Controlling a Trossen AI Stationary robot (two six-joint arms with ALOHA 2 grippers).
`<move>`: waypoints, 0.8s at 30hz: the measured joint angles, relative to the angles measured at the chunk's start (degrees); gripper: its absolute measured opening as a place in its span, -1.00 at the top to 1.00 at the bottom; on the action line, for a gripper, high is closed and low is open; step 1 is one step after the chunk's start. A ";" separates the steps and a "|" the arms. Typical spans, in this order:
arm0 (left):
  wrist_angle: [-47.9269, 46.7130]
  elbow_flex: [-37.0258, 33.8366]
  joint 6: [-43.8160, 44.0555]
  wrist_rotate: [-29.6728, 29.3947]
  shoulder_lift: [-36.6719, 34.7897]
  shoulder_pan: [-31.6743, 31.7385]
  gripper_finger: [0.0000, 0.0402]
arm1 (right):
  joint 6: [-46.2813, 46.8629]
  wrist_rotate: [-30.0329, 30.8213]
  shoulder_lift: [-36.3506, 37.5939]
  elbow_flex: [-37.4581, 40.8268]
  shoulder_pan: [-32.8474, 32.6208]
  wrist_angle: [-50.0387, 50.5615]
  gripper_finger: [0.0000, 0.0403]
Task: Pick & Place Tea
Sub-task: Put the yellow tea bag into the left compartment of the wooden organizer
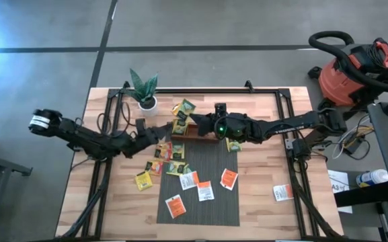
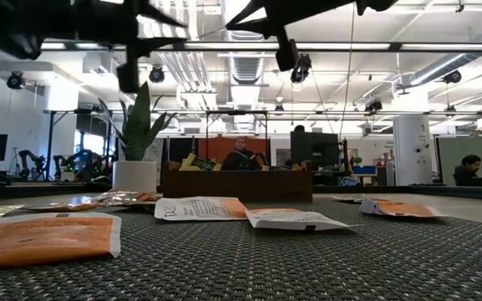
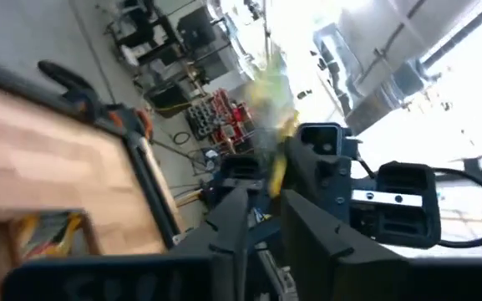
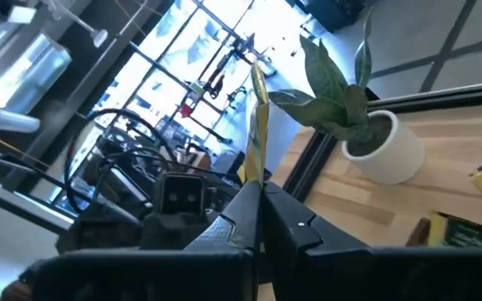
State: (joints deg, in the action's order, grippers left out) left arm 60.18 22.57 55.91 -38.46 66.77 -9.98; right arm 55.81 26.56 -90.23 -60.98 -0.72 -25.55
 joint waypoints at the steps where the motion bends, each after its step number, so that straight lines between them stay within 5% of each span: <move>1: -0.18 1.16 -1.49 0.21 0.72 0.10 0.59 | 0.00 -0.02 -0.12 -0.05 -0.02 -0.07 0.96; 9: -4.26 5.41 -3.49 0.03 1.94 0.90 0.18 | -0.50 0.29 0.18 -0.71 -0.02 -1.01 0.96; 24: -1.01 7.99 -5.05 3.40 2.69 5.19 0.15 | 2.21 -1.74 0.24 -0.66 0.00 -3.95 0.96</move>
State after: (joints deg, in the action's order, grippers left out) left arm 59.17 30.56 50.87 -35.06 69.45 -4.78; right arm 58.02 24.82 -89.99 -61.65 -0.71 -29.50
